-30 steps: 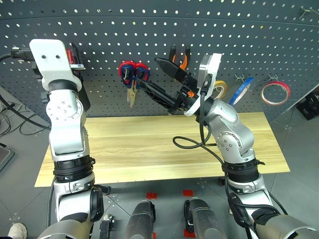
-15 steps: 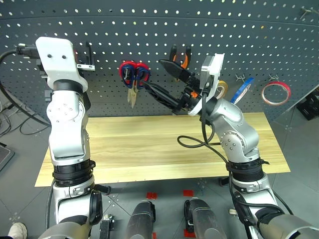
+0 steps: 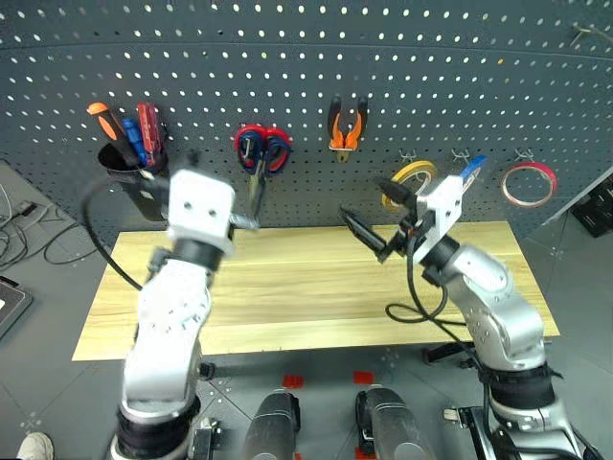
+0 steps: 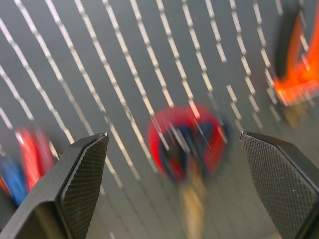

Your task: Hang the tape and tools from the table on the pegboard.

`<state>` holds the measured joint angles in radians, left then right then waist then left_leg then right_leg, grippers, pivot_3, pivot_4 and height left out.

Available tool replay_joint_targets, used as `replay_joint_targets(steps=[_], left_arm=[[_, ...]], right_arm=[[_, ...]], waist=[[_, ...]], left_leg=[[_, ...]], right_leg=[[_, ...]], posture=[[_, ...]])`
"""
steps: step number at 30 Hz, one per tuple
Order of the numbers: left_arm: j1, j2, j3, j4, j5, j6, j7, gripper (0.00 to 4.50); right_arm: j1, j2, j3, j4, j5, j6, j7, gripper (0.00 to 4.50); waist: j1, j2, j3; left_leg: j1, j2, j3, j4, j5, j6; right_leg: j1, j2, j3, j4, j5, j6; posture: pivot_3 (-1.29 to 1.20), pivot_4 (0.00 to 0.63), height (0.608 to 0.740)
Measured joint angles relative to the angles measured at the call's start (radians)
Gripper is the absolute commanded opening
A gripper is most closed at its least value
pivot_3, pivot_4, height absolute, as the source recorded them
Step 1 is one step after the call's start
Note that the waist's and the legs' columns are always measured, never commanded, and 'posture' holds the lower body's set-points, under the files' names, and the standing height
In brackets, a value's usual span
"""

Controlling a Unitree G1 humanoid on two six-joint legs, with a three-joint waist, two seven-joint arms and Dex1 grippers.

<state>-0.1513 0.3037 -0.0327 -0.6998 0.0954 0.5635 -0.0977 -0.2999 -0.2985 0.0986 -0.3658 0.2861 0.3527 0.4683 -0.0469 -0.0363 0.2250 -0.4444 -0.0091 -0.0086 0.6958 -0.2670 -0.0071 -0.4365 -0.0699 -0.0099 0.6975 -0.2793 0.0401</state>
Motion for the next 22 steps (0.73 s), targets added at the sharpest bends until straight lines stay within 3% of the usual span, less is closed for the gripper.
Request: replay_joint_targets(steps=[4,8,22], left_arm=[[0.066,-0.075,-0.008,0.098,-0.006,-0.011,0.019,4.48],[0.087,-0.153,0.086,0.247,-0.053,-0.008,0.049,4.48],[0.043,-0.145,0.222,0.531,-0.148,-0.072,0.029,4.48]], right_arm=[[0.067,0.008,0.021,0.063,-0.107,-0.078,-0.059,4.50],[0.082,0.035,0.001,0.179,-0.177,-0.080,-0.155,4.50],[0.081,0.112,-0.107,0.414,-0.259,0.001,-0.382,4.50]], waist=[[0.002,0.003,-0.008],[0.006,0.005,-0.018],[0.014,0.008,-0.047]], left_leg=[[0.014,0.001,0.001,-0.001,-0.003,0.006],[0.015,0.001,0.003,-0.001,-0.004,0.006],[0.015,0.001,0.006,-0.002,-0.004,0.005]], right_leg=[[0.016,0.001,-0.001,-0.005,0.000,0.000],[0.017,0.005,0.000,-0.006,0.000,0.000],[0.016,0.004,0.001,-0.007,0.000,0.000]], posture=[[-0.11,0.170,0.740],[-0.12,0.155,0.740],[-0.13,0.144,0.740]])
